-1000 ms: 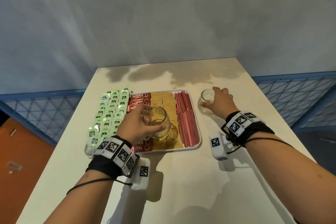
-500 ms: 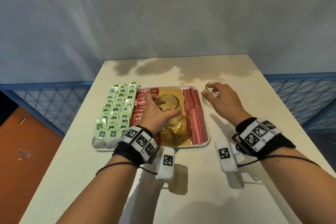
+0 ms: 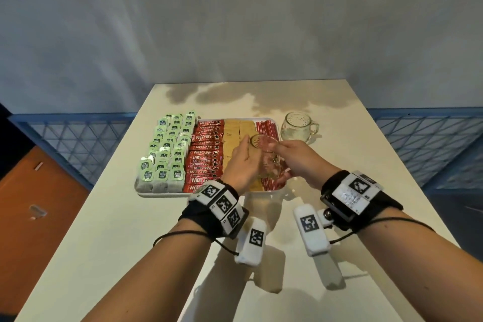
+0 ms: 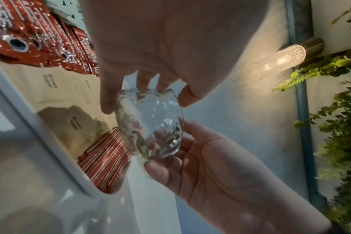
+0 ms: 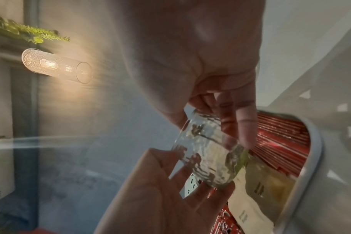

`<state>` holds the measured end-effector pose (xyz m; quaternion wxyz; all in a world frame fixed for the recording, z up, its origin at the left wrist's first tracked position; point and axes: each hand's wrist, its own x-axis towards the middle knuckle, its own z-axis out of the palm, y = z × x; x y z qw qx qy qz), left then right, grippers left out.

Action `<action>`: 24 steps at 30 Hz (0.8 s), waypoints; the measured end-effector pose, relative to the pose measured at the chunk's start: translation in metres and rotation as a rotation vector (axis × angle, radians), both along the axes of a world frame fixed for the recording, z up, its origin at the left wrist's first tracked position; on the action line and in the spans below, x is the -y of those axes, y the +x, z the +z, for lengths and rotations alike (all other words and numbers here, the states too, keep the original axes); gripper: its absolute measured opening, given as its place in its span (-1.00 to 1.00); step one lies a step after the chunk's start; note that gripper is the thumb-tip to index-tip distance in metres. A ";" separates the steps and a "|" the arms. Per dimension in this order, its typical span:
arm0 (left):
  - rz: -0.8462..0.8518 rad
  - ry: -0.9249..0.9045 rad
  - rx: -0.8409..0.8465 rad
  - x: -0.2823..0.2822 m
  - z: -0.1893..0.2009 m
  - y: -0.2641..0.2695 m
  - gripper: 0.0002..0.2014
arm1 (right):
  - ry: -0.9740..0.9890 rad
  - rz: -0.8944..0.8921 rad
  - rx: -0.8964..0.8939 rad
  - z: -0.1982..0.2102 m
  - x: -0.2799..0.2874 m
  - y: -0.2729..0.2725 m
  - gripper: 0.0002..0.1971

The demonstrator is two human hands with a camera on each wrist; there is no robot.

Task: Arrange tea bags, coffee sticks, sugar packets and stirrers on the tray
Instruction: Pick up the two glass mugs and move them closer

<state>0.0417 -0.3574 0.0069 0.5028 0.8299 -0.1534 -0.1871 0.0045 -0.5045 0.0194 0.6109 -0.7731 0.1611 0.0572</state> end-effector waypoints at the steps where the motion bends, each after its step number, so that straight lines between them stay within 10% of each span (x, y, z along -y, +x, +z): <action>1: -0.015 0.038 0.009 0.000 0.002 -0.003 -0.29 | -0.034 -0.007 -0.005 -0.001 0.003 -0.001 -0.71; 6: -0.124 0.172 0.044 0.003 0.001 -0.004 0.10 | -0.222 0.041 0.025 0.003 0.024 -0.006 -0.74; 24: -0.133 0.324 0.329 0.089 -0.026 0.016 -0.19 | -0.516 -0.217 0.080 -0.029 0.090 -0.001 -0.75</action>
